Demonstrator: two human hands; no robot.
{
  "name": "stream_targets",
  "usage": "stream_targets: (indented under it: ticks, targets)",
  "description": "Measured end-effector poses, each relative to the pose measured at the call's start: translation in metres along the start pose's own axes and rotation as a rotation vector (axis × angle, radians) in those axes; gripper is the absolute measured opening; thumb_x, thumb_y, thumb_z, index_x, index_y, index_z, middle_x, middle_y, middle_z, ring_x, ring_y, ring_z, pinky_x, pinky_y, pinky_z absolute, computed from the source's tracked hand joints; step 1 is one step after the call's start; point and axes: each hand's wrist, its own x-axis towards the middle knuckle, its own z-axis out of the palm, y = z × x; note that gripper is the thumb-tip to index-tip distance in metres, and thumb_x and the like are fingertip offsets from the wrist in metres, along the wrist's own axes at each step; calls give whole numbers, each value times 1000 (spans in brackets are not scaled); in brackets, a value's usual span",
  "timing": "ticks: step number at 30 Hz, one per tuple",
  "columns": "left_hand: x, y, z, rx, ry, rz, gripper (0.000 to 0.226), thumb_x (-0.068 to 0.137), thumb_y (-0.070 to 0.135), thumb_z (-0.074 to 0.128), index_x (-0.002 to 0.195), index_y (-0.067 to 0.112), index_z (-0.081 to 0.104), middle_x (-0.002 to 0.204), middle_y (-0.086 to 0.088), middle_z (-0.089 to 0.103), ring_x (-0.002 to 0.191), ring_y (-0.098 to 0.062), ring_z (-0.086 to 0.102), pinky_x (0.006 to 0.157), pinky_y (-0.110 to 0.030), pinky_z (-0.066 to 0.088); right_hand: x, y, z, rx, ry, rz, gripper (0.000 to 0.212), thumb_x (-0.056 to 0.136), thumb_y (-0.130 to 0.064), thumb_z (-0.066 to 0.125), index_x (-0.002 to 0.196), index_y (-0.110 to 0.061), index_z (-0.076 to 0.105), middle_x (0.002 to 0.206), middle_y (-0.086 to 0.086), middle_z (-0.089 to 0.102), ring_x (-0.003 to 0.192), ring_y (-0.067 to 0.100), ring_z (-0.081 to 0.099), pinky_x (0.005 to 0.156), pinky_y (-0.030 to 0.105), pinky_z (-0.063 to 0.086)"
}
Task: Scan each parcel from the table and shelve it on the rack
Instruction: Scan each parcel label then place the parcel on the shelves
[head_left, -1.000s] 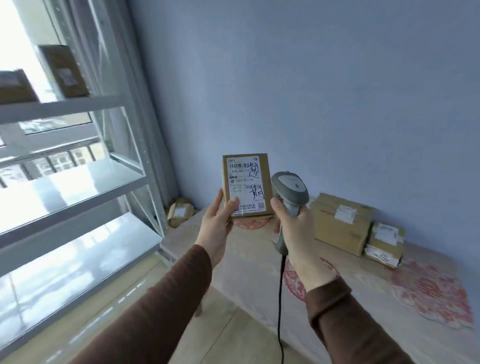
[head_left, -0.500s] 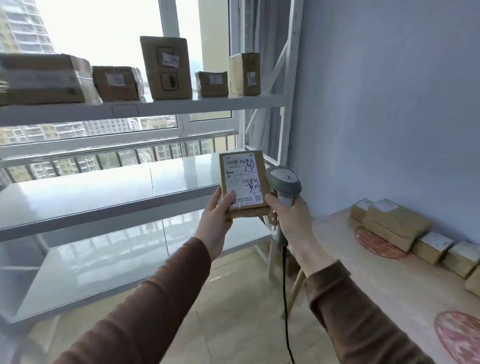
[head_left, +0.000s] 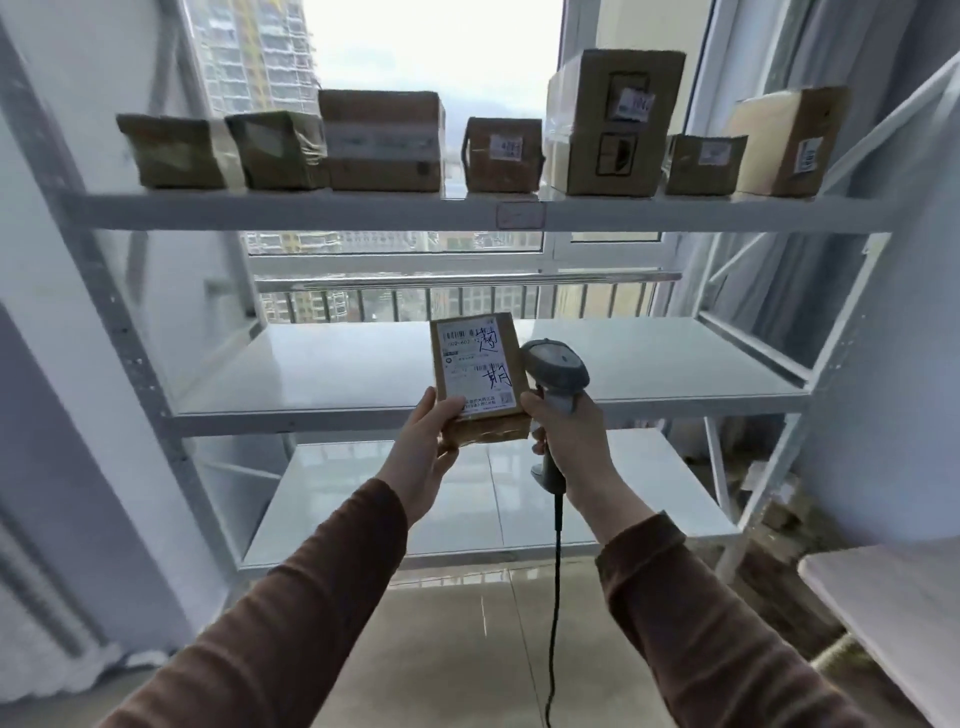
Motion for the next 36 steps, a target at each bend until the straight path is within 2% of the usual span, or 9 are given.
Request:
stream_targets:
  ticks: [10, 14, 19, 23, 27, 29, 31, 34, 36]
  targets:
    - [152, 27, -159, -27, 345, -17, 50, 94, 27, 72, 138, 10, 54, 110, -6, 73, 93, -21, 62, 77, -29, 48, 148, 60, 182, 90, -170, 125, 8, 90, -20, 73, 95, -16, 69, 72, -3, 65, 61, 17, 56, 59, 31, 49]
    - [195, 46, -213, -42, 458, -2, 36, 99, 25, 66, 130, 12, 55, 107, -6, 72, 89, -19, 65, 73, -29, 48, 199, 73, 256, 121, -266, 177, 12, 90, -18, 73, 99, -14, 67, 82, 2, 64, 62, 17, 54, 56, 30, 50]
    - [231, 63, -274, -86, 567, 13, 24, 101, 24, 62, 123, 14, 59, 102, -4, 72, 86, -16, 65, 73, -27, 48, 233, 86, 336, 152, -374, 279, 13, 92, -24, 73, 102, -17, 68, 70, 0, 61, 60, 20, 52, 58, 34, 50]
    - [258, 73, -325, -78, 603, 19, 25, 103, 26, 57, 124, 15, 65, 102, -1, 72, 81, -11, 61, 69, -24, 45, 258, 99, 397, 191, -402, 329, 15, 91, -20, 74, 101, -14, 65, 72, 3, 60, 57, 19, 51, 59, 35, 50]
    - [290, 78, -379, -43, 609, -5, 18, 104, 24, 52, 104, 21, 69, 91, 5, 71, 74, -7, 59, 66, -23, 41, 276, 116, 456, 214, -378, 394, 12, 91, -15, 73, 96, -12, 62, 66, 6, 54, 48, 18, 47, 52, 30, 43]
    - [307, 77, -408, 5, 596, -2, 21, 105, 23, 50, 102, 20, 71, 87, 6, 73, 73, -5, 63, 68, -24, 41, 282, 127, 485, 226, -338, 419, 10, 91, -12, 72, 92, -12, 62, 66, 5, 55, 47, 18, 46, 50, 28, 42]
    - [322, 76, -436, 70, 549, -26, 26, 107, 27, 46, 110, 20, 71, 95, 4, 75, 83, -7, 65, 73, -26, 40, 287, 136, 515, 234, -281, 434, 10, 91, -10, 71, 89, -11, 61, 66, 4, 55, 47, 18, 45, 50, 28, 41]
    - [346, 72, -479, 182, 515, -12, 33, 108, 32, 44, 122, 19, 71, 110, -1, 77, 105, -20, 70, 91, -32, 50, 296, 143, 557, 228, -208, 457, 13, 91, -8, 70, 86, -13, 60, 65, 3, 55, 47, 18, 45, 51, 28, 40]
    - [358, 70, -502, 192, 526, -17, 31, 109, 33, 45, 124, 18, 68, 114, -5, 75, 108, -25, 68, 98, -38, 51, 303, 146, 581, 221, -169, 473, 14, 91, -7, 70, 87, -14, 59, 66, 3, 56, 48, 18, 46, 51, 29, 40]
